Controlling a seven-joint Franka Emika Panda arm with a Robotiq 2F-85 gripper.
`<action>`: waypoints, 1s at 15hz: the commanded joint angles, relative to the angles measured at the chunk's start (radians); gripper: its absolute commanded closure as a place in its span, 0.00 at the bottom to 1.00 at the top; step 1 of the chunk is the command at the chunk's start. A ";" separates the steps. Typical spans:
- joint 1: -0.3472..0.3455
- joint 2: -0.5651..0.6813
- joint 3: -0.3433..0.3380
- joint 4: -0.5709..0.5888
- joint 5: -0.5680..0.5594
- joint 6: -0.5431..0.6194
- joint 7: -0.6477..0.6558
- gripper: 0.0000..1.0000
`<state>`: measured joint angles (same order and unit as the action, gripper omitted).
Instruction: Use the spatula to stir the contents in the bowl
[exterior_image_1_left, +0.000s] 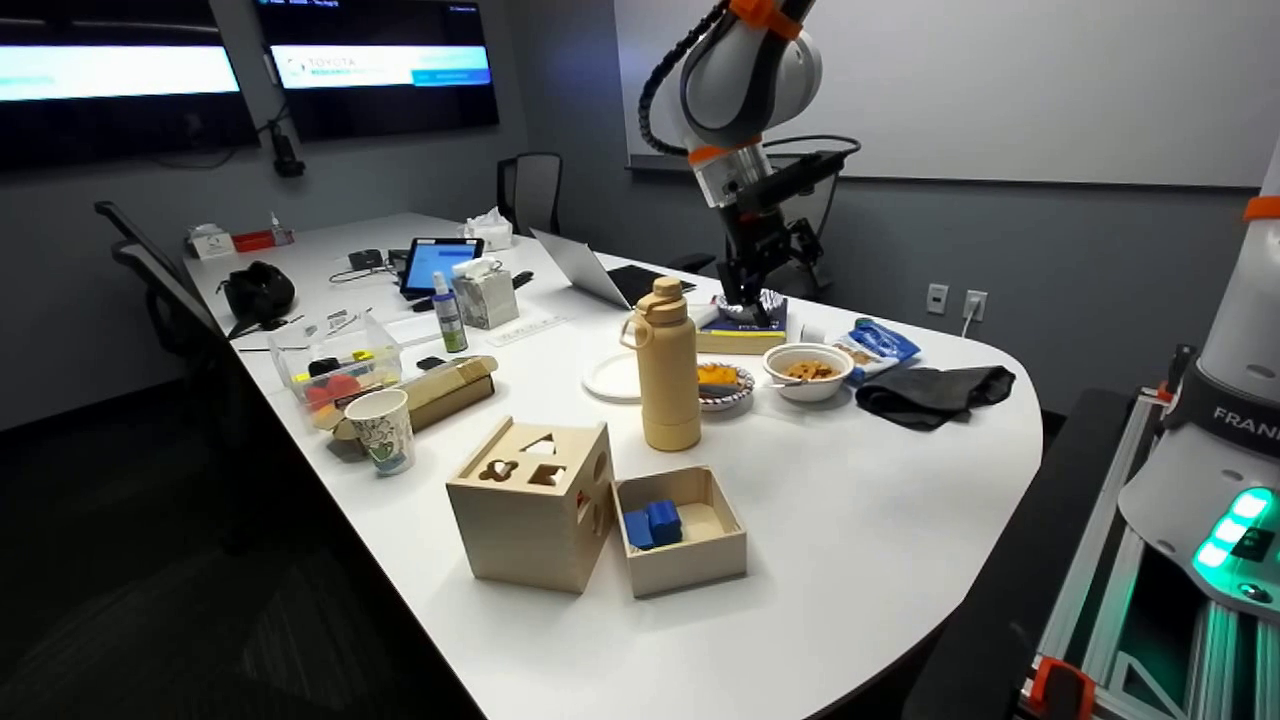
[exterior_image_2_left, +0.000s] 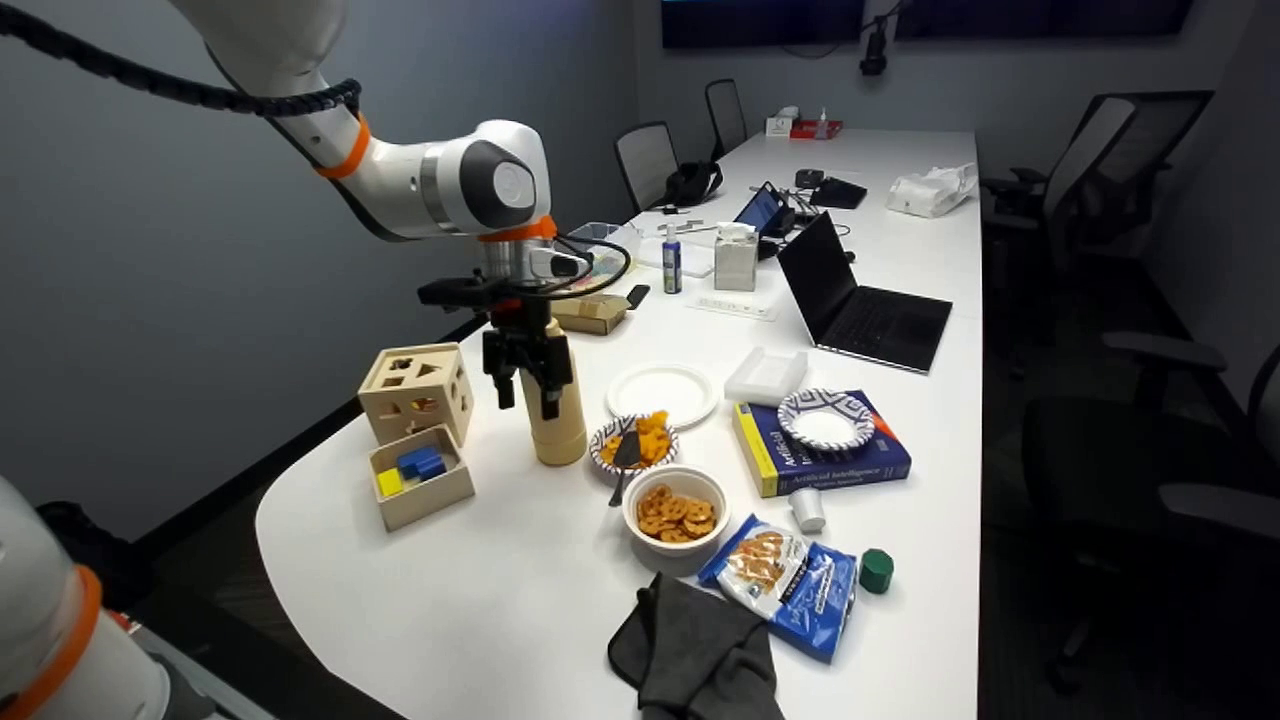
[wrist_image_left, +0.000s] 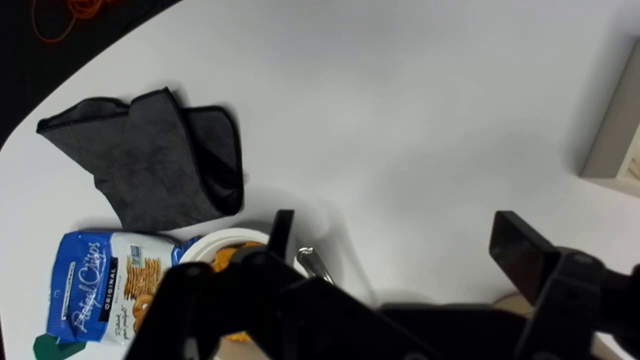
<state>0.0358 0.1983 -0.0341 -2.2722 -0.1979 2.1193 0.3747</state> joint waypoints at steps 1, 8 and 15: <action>0.015 0.061 -0.027 -0.021 -0.112 0.168 0.077 0.00; 0.131 0.140 -0.150 -0.085 -0.505 0.435 0.343 0.00; 0.142 0.209 -0.163 -0.083 -0.850 0.455 0.616 0.00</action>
<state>0.1724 0.3811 -0.1930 -2.3563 -0.9339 2.5597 0.8833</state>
